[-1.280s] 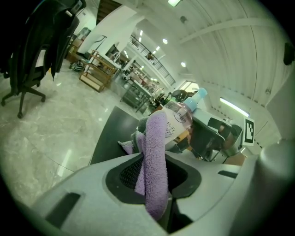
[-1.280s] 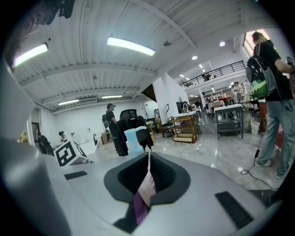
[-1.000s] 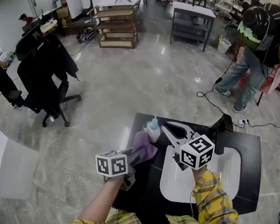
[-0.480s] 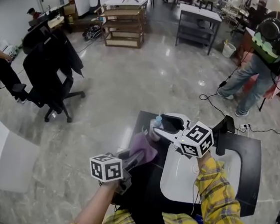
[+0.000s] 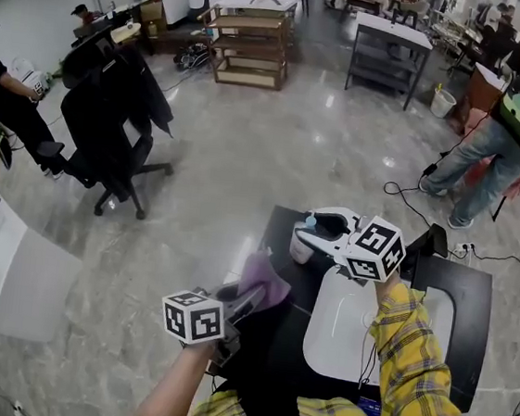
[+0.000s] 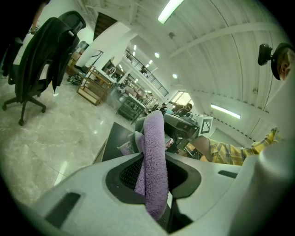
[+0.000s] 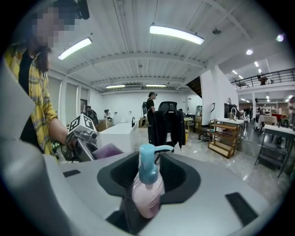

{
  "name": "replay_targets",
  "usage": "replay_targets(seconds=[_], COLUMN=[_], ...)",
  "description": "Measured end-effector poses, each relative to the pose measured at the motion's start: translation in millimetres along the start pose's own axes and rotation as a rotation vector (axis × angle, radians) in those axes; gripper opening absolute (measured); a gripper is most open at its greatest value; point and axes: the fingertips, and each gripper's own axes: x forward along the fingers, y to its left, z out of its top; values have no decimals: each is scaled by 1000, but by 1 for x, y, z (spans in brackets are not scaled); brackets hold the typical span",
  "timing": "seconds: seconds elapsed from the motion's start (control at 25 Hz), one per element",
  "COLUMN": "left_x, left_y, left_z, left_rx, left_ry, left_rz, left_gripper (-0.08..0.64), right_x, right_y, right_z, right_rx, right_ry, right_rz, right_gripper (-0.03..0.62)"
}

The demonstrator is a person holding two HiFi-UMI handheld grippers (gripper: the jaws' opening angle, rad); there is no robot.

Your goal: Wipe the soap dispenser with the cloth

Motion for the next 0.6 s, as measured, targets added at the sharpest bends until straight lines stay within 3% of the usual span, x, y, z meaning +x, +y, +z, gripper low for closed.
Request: replay_targets(seconds=[0.2,0.6], left_x=[0,13], left_y=[-3,-9], left_z=[0,3], left_rx=[-13,-3], left_ry=[-5,-1], left_rz=[-6,-25], left_gripper=[75,76], right_x=[1,1], right_y=[1,-6], right_z=[2,0], right_rx=[50,173], right_ry=[-26,-65], right_rz=[-19,-164], right_gripper=[117,117])
